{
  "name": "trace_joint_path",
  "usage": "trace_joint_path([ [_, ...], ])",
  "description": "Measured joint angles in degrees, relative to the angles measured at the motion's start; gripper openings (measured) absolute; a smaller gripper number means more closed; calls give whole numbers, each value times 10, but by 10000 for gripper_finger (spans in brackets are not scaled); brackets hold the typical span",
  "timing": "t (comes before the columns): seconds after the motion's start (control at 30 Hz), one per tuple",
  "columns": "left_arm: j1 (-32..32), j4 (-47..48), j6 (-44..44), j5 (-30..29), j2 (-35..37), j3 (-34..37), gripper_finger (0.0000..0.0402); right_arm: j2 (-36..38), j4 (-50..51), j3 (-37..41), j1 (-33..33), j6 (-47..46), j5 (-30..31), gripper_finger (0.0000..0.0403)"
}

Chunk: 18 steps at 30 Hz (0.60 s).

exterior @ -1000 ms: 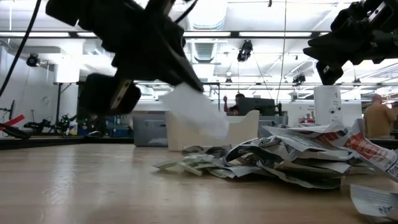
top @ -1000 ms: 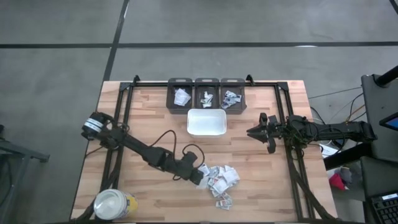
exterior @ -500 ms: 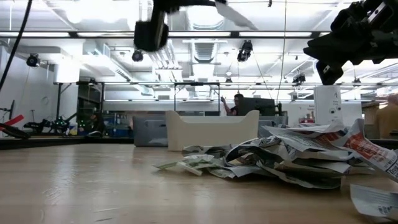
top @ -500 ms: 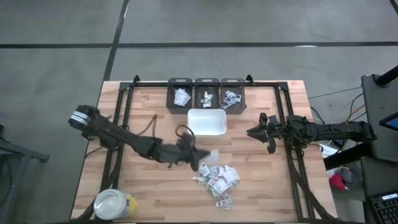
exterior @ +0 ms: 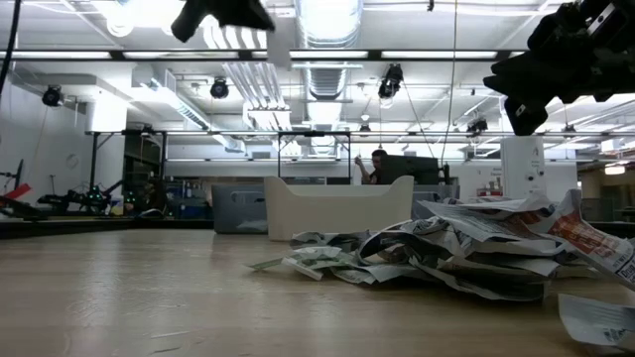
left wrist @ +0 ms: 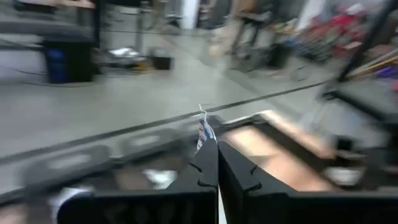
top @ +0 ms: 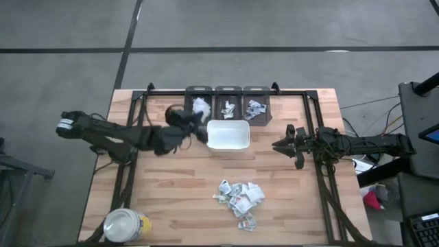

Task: Pick & Place First Aid Supplies
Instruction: Put the white fingertip band aid into the left black bin

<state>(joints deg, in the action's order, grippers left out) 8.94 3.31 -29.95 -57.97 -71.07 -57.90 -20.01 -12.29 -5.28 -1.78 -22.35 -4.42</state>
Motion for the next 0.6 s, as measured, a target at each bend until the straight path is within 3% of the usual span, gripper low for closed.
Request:
trace_joint_path([
  [0.1, -60, 44, 6, 19, 1, 1, 0, 0, 0, 0, 0, 0, 0, 77],
  [0.3, -202, 86, 14, 136, -18, 1, 0, 0, 0, 0, 0, 0, 0, 68],
  [0.6, -399, 88, -27, 409, -60, 1, 0, 0, 0, 0, 0, 0, 0, 77],
])
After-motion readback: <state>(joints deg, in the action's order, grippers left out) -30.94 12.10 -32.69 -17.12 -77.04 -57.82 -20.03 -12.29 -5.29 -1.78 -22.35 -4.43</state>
